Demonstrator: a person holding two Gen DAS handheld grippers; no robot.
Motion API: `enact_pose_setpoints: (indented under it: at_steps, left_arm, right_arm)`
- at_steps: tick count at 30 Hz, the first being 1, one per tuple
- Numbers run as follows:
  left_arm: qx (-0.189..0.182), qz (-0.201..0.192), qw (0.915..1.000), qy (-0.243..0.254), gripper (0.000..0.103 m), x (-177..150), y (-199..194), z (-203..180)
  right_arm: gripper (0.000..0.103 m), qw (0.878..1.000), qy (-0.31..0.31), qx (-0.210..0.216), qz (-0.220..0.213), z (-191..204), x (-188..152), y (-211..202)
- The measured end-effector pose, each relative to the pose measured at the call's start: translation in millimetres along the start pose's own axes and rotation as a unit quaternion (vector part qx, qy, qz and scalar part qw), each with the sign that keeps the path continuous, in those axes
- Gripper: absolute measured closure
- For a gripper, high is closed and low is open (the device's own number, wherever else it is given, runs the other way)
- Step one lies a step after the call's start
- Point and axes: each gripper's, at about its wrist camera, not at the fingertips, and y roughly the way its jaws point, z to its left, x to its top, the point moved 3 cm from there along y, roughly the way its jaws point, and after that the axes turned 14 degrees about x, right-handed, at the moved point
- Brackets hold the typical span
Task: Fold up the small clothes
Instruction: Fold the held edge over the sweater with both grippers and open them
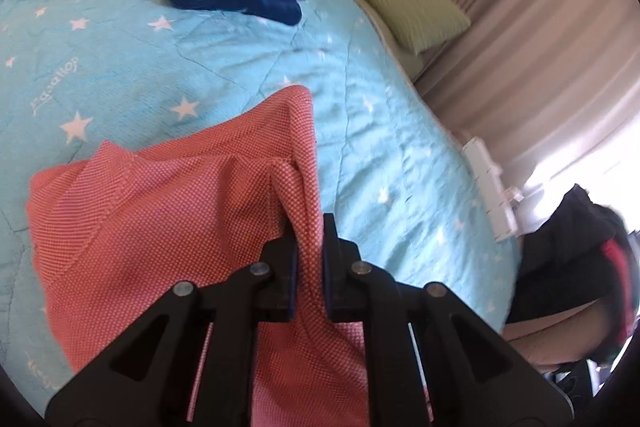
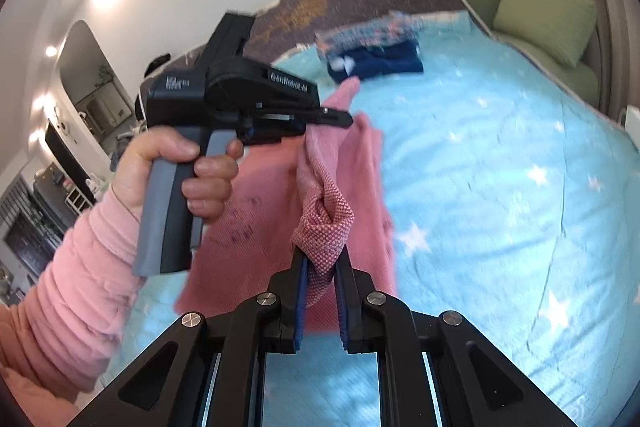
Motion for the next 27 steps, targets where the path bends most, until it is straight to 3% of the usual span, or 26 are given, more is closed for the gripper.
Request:
enact_pose_setpoints:
  at_steps: [4,5,8,11,14,19,23,27]
  left_arm:
    - [0.009,-0.005,0.9999,0.013,0.079,-1,-1,-10]
    - [0.011,-0.009,0.9997,0.019,0.072,-1,-3,-13]
    - [0.038,-0.043,0.9971,0.050,0.056,-5,-24,-20]
    - [0.053,-0.078,0.9926,0.076,0.050,-11,-44,-25]
    - [0.066,-0.095,0.9898,0.084,0.048,-26,-64,-20]
    - [0.091,-0.092,0.9896,0.062,0.044,-67,-83,12]
    - [0.121,-0.084,0.9879,0.046,0.044,-105,-94,34]
    - [0.145,-0.082,0.9849,0.048,0.044,-134,-107,43]
  right_arm:
    - [0.091,0.999,0.027,0.004,0.021,-19,-13,0]
    - [0.089,0.999,0.038,0.009,0.026,-24,-15,1]
    - [0.088,0.997,0.064,0.026,0.031,-34,-19,-3]
    - [0.082,0.997,0.069,0.028,0.034,-39,-22,-12]
    - [0.073,0.997,0.072,0.002,0.032,-46,-23,-25]
    - [0.073,0.998,0.062,-0.024,0.011,-49,-13,-52]
    - [0.073,1.000,0.008,-0.003,0.006,-25,2,-52]
    - [0.073,0.999,-0.029,0.002,0.037,-11,13,-22]
